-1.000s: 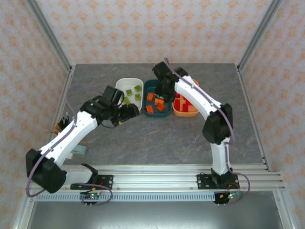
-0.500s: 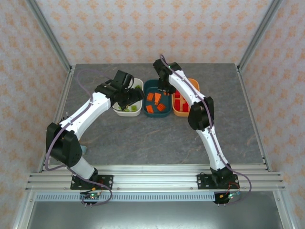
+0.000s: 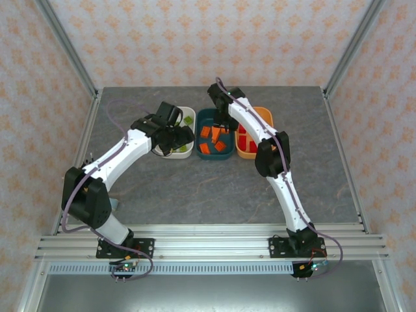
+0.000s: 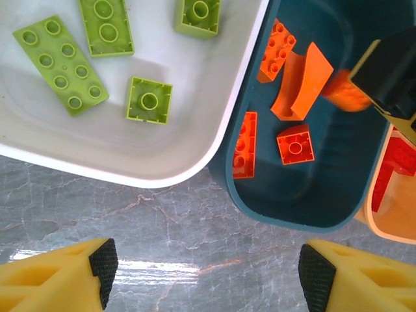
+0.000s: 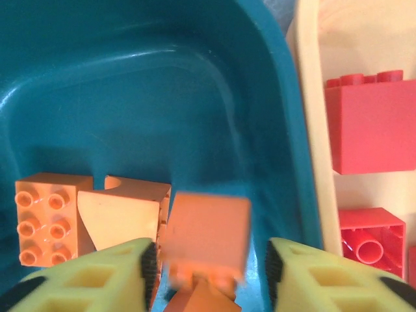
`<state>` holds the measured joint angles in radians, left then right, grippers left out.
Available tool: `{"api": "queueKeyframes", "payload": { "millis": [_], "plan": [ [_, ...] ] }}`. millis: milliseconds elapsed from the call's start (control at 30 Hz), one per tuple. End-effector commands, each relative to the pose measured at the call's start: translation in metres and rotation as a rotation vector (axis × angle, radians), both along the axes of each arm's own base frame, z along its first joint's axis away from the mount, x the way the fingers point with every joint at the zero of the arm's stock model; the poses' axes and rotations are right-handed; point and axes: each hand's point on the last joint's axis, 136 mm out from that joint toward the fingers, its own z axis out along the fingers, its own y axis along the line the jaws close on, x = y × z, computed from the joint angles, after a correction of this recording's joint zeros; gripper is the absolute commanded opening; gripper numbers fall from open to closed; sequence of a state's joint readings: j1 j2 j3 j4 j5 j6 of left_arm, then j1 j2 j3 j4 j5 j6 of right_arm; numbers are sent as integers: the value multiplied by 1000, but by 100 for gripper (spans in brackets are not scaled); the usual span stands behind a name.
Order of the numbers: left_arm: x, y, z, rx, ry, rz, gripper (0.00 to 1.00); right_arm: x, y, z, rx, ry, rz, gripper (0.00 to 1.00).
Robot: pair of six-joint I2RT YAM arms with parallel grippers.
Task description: Sort the legos into containers by color
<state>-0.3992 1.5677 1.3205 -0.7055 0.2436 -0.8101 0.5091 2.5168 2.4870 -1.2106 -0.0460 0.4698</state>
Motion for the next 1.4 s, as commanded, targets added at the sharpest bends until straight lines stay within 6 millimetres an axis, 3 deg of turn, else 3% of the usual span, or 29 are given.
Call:
{"api": "queueKeyframes", "payload": {
  "millis": [0,167,200,267,300,333,467,533,633,700,800,900,1033,1200,1267,1367],
  "plan": [
    [-7,9,17,33,-56,3,77,-3,-2,-1,-13,17,-3,55],
    [-19,21,27,77,-72,14,80,-4,8,57,40,-95,23,66],
    [-23,24,30,85,-78,17,83,-6,8,74,48,-128,21,67],
    [-28,27,38,83,-110,12,99,-13,2,103,38,-186,10,71],
    [-32,29,42,82,-129,10,100,-19,-3,122,31,-228,5,80],
    [-36,30,47,80,-149,5,100,-25,-8,135,23,-264,4,98],
    [-54,49,63,158,-220,-9,100,-65,-33,188,65,-485,44,99],
    [-63,62,68,223,-252,-7,100,-92,-51,199,67,-574,65,99],
    [-83,97,79,370,-299,85,100,-131,-107,190,-39,-613,-52,99],
    [-94,116,76,424,-316,137,100,-155,-154,171,-180,-629,-156,100],
    [-102,139,56,540,-283,208,100,-180,-203,140,-289,-687,-194,100],
    [-91,144,32,659,-305,138,100,-191,-234,120,-346,-811,-237,100],
    [-71,162,14,867,-316,57,100,-185,-253,98,-410,-886,-218,100],
    [-48,185,-28,788,-297,115,100,-158,-272,50,-390,-726,-199,100],
    [-37,192,-36,783,-247,114,100,-143,-273,41,-379,-740,-195,100],
    [-7,187,-37,790,-272,47,100,-119,-276,26,-352,-731,-201,100]
  ]
}}
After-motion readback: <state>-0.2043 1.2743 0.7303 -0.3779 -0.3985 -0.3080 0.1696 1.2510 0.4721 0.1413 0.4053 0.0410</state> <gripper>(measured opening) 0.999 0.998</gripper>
